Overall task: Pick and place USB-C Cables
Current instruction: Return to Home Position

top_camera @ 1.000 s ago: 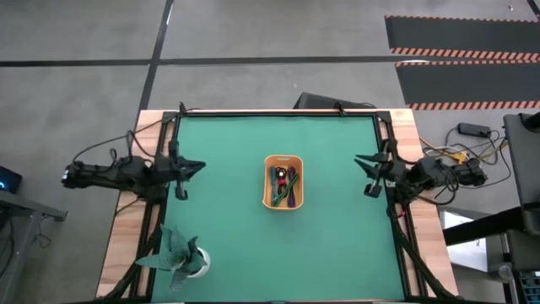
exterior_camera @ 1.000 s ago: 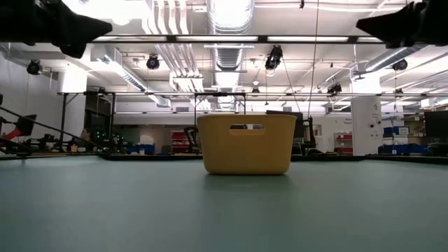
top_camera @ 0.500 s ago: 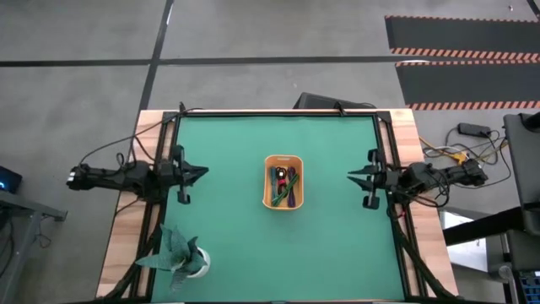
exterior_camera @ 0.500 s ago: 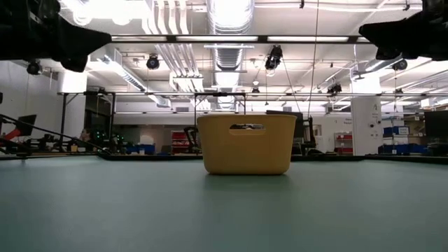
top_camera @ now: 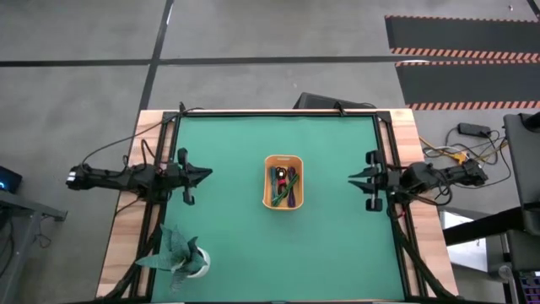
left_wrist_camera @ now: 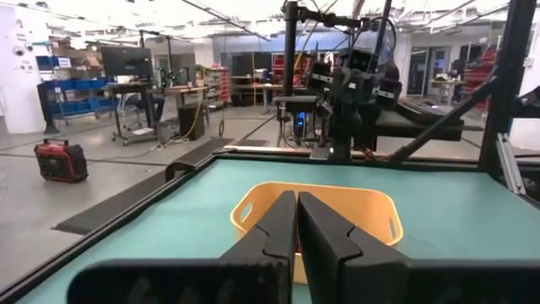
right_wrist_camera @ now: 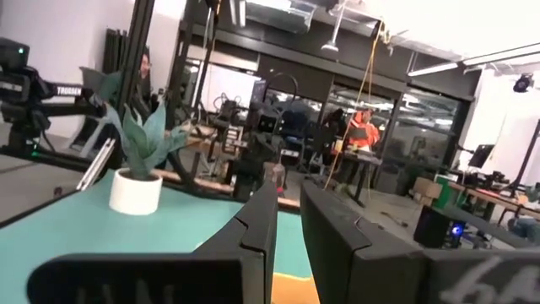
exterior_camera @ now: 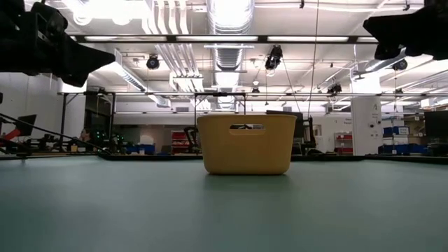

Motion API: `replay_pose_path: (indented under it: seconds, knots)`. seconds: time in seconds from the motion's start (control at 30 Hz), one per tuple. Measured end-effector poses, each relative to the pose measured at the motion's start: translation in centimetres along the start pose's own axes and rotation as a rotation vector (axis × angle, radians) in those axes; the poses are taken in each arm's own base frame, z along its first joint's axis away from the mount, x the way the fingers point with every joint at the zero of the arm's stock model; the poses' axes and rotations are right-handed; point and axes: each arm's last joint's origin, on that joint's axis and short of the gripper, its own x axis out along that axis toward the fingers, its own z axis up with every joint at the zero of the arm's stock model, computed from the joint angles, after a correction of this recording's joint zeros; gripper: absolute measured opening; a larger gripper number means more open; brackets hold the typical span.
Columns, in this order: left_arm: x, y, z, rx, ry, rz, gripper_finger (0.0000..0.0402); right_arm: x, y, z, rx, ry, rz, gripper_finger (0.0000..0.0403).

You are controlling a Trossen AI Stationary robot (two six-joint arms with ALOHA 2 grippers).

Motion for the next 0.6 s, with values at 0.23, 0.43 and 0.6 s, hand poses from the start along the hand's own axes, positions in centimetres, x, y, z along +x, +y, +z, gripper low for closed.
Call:
replay_pose_path:
  seconds: [0.23,0.43,0.6]
  knots:
    - [0.11,-0.05,-0.17,0.006,0.018,-0.001,0.0,0.16,0.15,-0.4,-0.013,0.041,0.013,0.0047]
    - [0.17,-0.07,-0.29,0.01,0.03,-0.001,0.0,0.16,0.19,-0.51,-0.016,0.053,0.017,0.0047]
    - [0.15,-0.07,-0.26,0.009,0.026,-0.001,0.0,0.16,0.19,-0.52,-0.016,0.053,0.017,0.0047]
